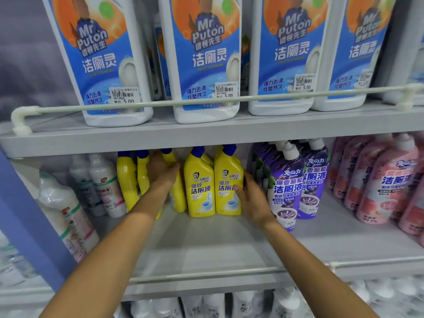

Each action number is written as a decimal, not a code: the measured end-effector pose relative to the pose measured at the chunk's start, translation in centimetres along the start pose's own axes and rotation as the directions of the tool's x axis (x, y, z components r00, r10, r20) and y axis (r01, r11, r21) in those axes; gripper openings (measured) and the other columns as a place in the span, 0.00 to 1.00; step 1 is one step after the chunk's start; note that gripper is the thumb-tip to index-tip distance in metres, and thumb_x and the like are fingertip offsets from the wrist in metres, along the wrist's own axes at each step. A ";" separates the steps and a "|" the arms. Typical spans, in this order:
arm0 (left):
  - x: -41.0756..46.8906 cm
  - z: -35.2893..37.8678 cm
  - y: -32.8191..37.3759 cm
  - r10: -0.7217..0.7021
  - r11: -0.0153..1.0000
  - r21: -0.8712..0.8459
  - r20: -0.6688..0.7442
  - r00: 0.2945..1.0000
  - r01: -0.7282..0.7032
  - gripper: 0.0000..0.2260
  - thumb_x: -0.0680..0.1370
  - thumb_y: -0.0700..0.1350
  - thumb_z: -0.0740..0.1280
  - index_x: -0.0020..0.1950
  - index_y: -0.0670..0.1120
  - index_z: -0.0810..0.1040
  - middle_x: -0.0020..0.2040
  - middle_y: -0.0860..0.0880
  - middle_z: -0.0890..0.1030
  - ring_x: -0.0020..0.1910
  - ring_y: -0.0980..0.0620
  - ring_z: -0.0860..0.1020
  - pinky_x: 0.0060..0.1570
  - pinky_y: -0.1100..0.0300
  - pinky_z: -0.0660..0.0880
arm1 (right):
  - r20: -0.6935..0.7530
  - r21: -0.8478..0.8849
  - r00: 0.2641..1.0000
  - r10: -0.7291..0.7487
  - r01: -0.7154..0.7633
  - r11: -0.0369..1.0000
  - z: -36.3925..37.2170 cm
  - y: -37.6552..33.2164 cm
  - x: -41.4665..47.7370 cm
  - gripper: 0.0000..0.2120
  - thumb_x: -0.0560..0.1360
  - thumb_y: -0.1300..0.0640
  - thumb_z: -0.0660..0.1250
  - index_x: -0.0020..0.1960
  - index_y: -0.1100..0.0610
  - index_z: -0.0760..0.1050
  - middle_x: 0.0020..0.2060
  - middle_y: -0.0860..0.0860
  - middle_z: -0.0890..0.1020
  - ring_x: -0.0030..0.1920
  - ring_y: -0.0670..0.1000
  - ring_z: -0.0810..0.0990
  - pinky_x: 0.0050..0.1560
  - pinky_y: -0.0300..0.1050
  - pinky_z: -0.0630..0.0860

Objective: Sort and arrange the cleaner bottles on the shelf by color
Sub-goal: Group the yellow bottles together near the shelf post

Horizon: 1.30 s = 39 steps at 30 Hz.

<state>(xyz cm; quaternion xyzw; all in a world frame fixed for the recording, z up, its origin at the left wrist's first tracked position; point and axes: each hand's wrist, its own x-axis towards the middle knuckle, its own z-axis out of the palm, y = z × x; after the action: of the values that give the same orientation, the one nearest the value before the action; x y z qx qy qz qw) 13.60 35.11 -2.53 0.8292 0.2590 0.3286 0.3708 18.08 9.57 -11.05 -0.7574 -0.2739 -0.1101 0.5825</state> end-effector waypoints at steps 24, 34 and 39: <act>-8.6 -2.7 -2.9 0.151 0.933 -0.350 0.183 0.971 -0.080 0.38 0.60 0.56 0.87 0.65 0.55 0.73 0.52 0.56 0.85 0.51 0.61 0.84 0.52 0.55 0.83 | -0.062 -0.069 0.998 -0.009 0.005 0.998 0.8 1.4 -0.4 0.20 0.82 0.51 0.64 0.74 0.53 0.69 0.65 0.48 0.81 0.64 0.47 0.81 0.65 0.56 0.79; -10.2 -0.5 -4.3 0.100 0.935 -0.346 0.467 0.879 0.077 0.40 0.68 0.50 0.83 0.75 0.51 0.66 0.68 0.55 0.76 0.60 0.63 0.77 0.56 0.61 0.78 | -0.028 -0.009 0.999 0.038 -0.038 0.999 0.7 0.7 -0.4 0.22 0.81 0.47 0.64 0.73 0.51 0.70 0.65 0.48 0.82 0.64 0.48 0.81 0.65 0.59 0.78; -9.9 0.8 -4.4 0.124 0.935 -0.354 0.389 0.913 0.023 0.36 0.67 0.50 0.84 0.70 0.54 0.70 0.65 0.57 0.79 0.63 0.58 0.78 0.63 0.58 0.76 | -0.028 0.040 0.999 0.047 -0.046 0.998 0.8 0.2 -0.3 0.25 0.79 0.42 0.66 0.73 0.49 0.70 0.67 0.47 0.81 0.67 0.50 0.79 0.68 0.61 0.76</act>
<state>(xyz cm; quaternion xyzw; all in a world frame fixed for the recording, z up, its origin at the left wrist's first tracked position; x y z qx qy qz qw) 6.92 30.67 -9.91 0.8059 0.0918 0.2004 0.5495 17.83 10.20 -11.63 -0.7503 -0.2501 -0.1021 0.6035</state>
